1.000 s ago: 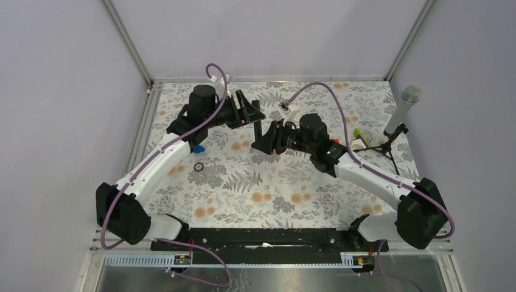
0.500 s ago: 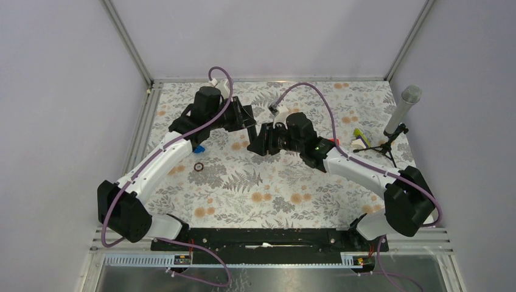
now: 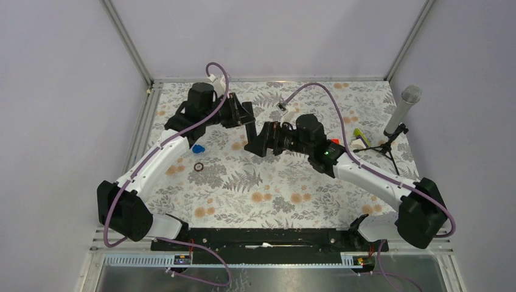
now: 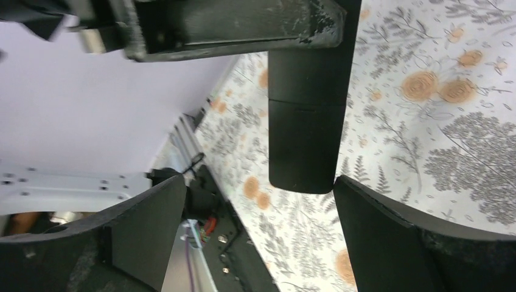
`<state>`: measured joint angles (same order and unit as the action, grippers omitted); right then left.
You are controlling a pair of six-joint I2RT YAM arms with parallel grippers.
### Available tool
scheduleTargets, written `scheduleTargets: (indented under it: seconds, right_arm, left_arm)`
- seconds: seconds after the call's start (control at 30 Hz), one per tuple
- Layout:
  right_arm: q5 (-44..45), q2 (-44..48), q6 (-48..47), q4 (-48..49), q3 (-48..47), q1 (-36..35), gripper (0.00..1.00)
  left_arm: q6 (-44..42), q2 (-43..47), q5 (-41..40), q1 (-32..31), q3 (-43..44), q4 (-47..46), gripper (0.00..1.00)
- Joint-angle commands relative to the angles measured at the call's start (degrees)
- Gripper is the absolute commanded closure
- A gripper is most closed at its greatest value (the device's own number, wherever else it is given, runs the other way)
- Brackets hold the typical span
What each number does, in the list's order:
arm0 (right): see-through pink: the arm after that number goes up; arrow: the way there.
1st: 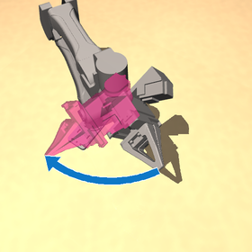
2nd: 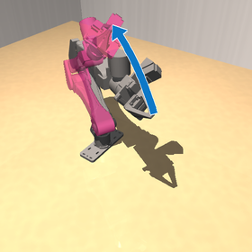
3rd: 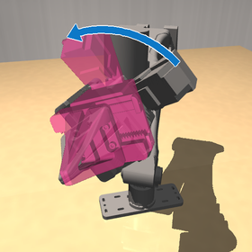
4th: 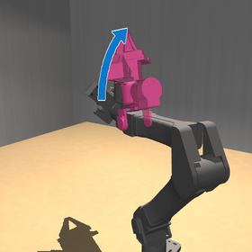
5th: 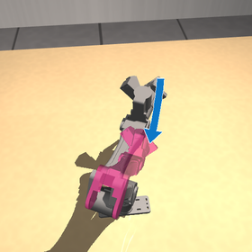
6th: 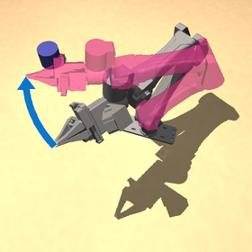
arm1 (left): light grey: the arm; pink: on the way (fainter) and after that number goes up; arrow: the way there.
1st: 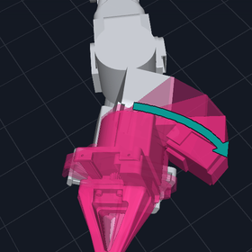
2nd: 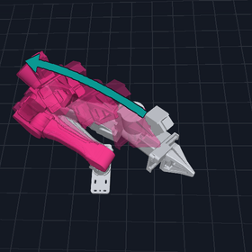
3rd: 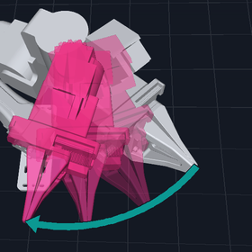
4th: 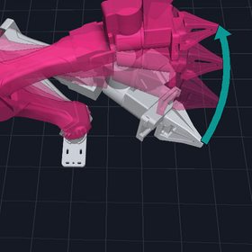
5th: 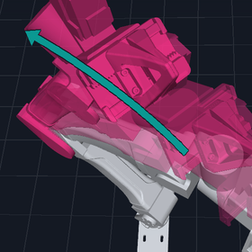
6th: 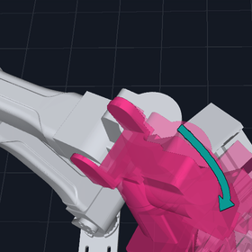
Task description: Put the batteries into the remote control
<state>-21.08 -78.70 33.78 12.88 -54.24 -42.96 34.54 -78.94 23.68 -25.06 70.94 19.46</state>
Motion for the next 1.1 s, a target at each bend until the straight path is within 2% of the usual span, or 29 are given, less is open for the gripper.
scheduleTargets:
  seconds: [0.0, 0.13, 0.27, 0.4, 0.53, 0.67, 0.87, 1.07]
  right_arm:
    - [1.12, 6.14, 11.57, 7.67, 1.79, -0.15, 0.0]
    - [4.86, 8.57, 18.68, 10.5, 2.92, -0.14, 0.0]
    - [8.46, 9.6, 24.66, 12.62, 3.42, -0.15, 0.0]
    - [12.5, 9.86, 27.62, 15.67, 3.93, -0.19, 0.0]
    - [13.12, 9.16, 30.86, 21.34, 4.38, -0.19, 0.0]
    - [11.68, 8.25, 32.02, 28.25, 4.31, -0.14, 0.01]
    - [9.68, 7.08, 32.91, 29.49, 2.87, -0.19, 0.13]
    - [9.23, 6.02, 35.14, 30.5, 3.17, -0.18, 0.32]
  left_arm:
    - [2.8, 1.21, 10.31, 2.86, 3.13, -9.13, 1.0]
    - [9.37, 3.39, 14.82, 4.99, 1.41, -16.15, 1.0]
    - [14.26, 5.01, 15.26, 5.23, 1.09, -19.15, 1.0]
    - [21.49, 6.19, 16.12, 5.63, -0.81, -25.98, 1.0]
    - [28.57, 7.73, 16.98, 5.64, -4.06, -32.73, 1.0]
    - [31.42, 9.54, 16.55, 5.66, -5.73, -34.95, 1.0]
    - [36.02, 11.19, 15.83, 5.82, -7.33, -37.45, 1.0]
    - [38.57, 11.94, 16.06, 5.81, -8.12, -39.28, 1.0]
